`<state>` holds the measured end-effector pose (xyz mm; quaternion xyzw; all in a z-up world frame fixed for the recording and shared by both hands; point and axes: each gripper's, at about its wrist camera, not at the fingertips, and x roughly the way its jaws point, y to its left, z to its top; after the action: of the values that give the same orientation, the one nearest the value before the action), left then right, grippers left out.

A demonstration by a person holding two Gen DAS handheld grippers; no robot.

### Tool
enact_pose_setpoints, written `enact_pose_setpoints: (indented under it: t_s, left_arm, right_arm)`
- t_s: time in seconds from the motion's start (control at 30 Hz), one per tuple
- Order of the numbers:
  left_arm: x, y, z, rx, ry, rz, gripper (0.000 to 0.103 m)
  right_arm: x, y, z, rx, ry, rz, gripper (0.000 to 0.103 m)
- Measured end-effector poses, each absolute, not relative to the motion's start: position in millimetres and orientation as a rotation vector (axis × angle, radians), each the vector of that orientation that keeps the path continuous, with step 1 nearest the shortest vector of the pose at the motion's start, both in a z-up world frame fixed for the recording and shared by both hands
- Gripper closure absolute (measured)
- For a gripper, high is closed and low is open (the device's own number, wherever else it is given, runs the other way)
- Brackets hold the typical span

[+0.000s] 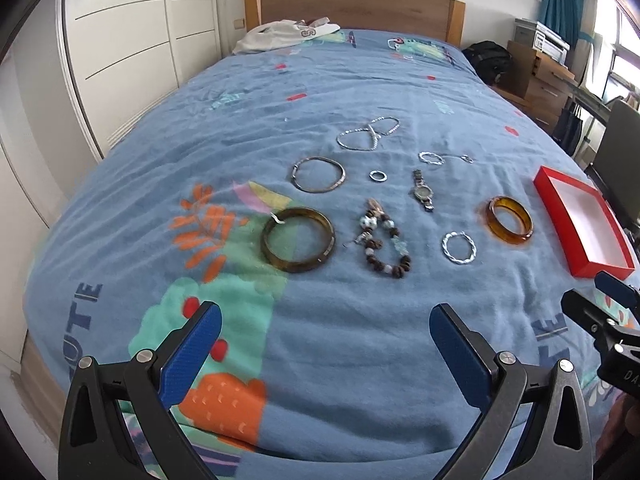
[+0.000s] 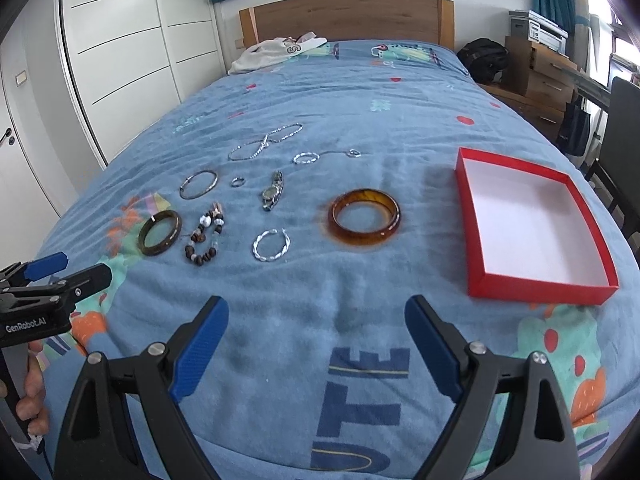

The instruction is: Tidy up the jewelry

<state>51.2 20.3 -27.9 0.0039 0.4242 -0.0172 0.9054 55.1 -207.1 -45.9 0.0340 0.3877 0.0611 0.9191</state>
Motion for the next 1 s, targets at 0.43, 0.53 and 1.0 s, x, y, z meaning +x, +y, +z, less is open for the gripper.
enact_pose_setpoints:
  t_s: [0.43, 0.53, 1.0]
  left_arm:
    - [74, 49, -33, -0.004, 0.910, 0.016, 0.001]
    - [81, 53, -37, -0.013, 0.920, 0.021, 0.002]
    - [124, 57, -72, -0.010, 1.000, 0.009, 0.003]
  right_arm:
    - [72, -187, -38, 0.056, 0.791, 0.184, 0.014]
    - [75, -184, -39, 0.050, 0.794, 0.195, 0.015]
    - [105, -172, -66, 0.045, 0.868, 0.267, 0.039]
